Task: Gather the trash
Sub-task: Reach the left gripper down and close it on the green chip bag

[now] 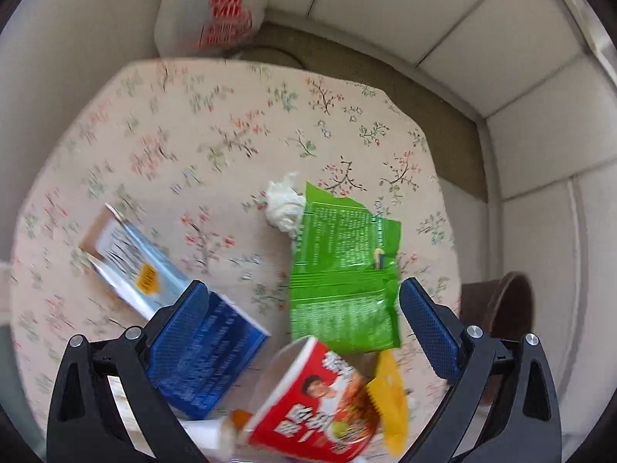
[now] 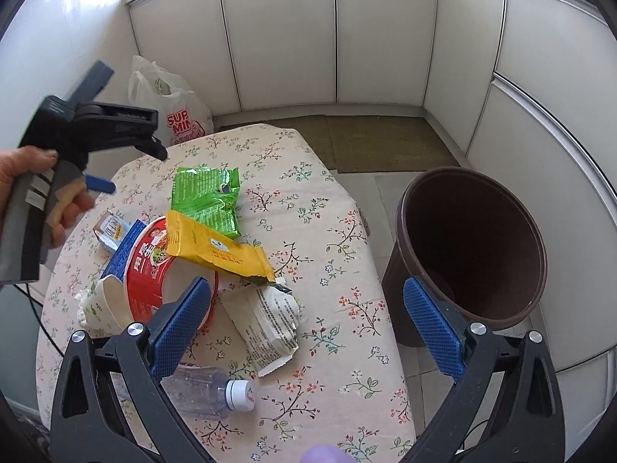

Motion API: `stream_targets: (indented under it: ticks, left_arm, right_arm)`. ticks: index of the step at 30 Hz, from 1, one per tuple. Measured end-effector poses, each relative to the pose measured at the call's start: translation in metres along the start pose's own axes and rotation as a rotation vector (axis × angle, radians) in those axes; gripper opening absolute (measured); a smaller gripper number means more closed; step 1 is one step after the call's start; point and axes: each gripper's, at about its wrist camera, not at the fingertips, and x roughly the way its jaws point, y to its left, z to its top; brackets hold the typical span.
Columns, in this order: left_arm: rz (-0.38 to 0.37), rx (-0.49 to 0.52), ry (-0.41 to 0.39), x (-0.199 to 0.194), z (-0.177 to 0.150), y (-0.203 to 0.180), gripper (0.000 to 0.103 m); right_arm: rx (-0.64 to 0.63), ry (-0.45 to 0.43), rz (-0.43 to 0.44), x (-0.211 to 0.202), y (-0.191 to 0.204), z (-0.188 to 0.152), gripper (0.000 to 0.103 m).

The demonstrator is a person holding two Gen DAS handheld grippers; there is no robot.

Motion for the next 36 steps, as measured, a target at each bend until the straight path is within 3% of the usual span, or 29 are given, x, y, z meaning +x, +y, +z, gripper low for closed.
stream_targets:
  ticks: [2, 5, 9, 11, 14, 20, 25, 27, 32, 36]
  left_arm:
    - [-0.029, -0.010, 0.051, 0.019, 0.005, -0.007, 0.096]
    - [0.092, 0.033, 0.047, 0.040, 0.011, -0.020, 0.096]
    - [0.033, -0.062, 0.112, 0.065, 0.014, -0.013, 0.096]
    - [0.011, -0.058, 0.140, 0.072, 0.012, -0.017, 0.090]
    - [0.032, -0.027, 0.161, 0.079, 0.008, -0.026, 0.080]
    - [0.055, 0.021, 0.151, 0.082, -0.002, -0.036, 0.048]
    - [0.026, 0.059, 0.147, 0.073, -0.012, -0.036, 0.013]
    - [0.003, 0.073, 0.133, 0.070, -0.015, -0.037, 0.008]
    - [-0.026, 0.077, 0.112, 0.063, -0.027, -0.039, 0.006]
    - [-0.057, -0.001, 0.170, 0.078, -0.022, -0.034, 0.012]
  right_arm:
    - [0.011, -0.011, 0.005, -0.001, -0.002, 0.007, 0.096]
    - [0.028, -0.015, 0.008, -0.001, -0.005, 0.014, 0.096]
    - [0.057, -0.004, 0.028, 0.003, -0.013, 0.020, 0.096]
    - [0.078, 0.002, 0.030, 0.004, -0.018, 0.021, 0.096]
    - [0.109, 0.017, 0.046, 0.006, -0.024, 0.022, 0.096]
    - [0.138, 0.048, 0.059, 0.011, -0.029, 0.020, 0.096]
    - [0.131, 0.060, 0.053, 0.014, -0.026, 0.021, 0.096]
    - [0.132, 0.062, 0.051, 0.015, -0.027, 0.022, 0.096]
    - [0.153, 0.062, 0.044, 0.014, -0.032, 0.021, 0.096]
    - [0.173, 0.048, 0.048, 0.009, -0.039, 0.021, 0.096]
